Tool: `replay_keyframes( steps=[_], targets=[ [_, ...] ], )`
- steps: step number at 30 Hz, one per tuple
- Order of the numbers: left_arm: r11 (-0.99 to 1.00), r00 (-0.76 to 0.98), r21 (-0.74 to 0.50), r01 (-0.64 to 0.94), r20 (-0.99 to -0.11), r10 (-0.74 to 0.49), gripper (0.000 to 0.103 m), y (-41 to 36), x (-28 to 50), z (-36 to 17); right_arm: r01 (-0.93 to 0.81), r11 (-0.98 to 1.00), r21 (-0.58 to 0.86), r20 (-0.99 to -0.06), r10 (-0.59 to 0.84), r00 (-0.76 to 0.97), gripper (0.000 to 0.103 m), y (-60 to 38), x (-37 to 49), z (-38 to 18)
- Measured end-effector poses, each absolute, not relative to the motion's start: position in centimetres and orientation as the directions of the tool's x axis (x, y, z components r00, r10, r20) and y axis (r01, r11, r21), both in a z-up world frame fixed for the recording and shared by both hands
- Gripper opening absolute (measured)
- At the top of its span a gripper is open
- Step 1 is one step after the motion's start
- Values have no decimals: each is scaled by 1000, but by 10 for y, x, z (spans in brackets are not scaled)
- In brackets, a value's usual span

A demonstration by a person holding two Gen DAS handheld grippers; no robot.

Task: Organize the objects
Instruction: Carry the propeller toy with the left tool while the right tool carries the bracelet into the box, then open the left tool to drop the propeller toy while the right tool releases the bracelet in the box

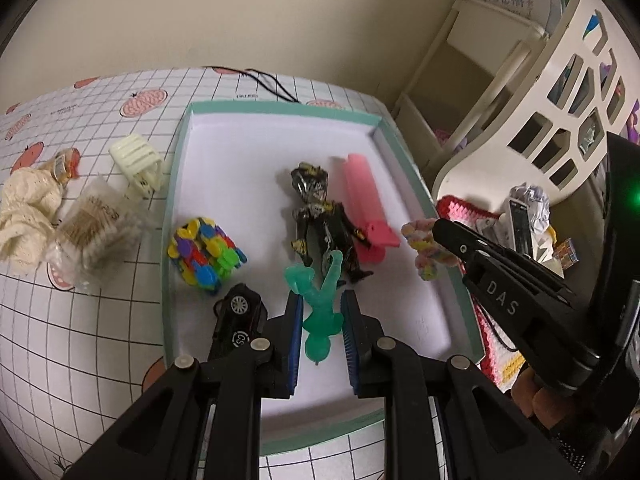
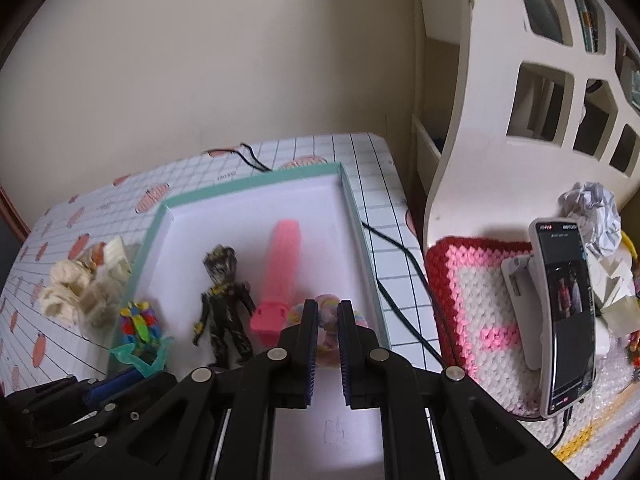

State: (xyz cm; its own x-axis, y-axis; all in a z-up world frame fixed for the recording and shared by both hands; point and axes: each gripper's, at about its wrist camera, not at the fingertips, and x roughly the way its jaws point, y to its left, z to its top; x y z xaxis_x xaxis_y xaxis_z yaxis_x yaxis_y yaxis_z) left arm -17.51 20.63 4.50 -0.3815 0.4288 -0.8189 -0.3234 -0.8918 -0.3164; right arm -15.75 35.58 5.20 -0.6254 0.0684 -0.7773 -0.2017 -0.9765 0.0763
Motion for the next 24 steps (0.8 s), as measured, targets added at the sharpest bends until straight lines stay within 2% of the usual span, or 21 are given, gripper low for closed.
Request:
replay_keyframes(
  steps=[13,24],
  targets=[
    [-906,-332,-291,-308,-859,389,20,211,-174,23,-181,-982,58,-803,62,-593,11,355,-159,32],
    [-907,-334,-287,-308,-860,386,20,206,-173,28,-172,-984,55,-801,59,-596,12,353,-161,35]
  ],
)
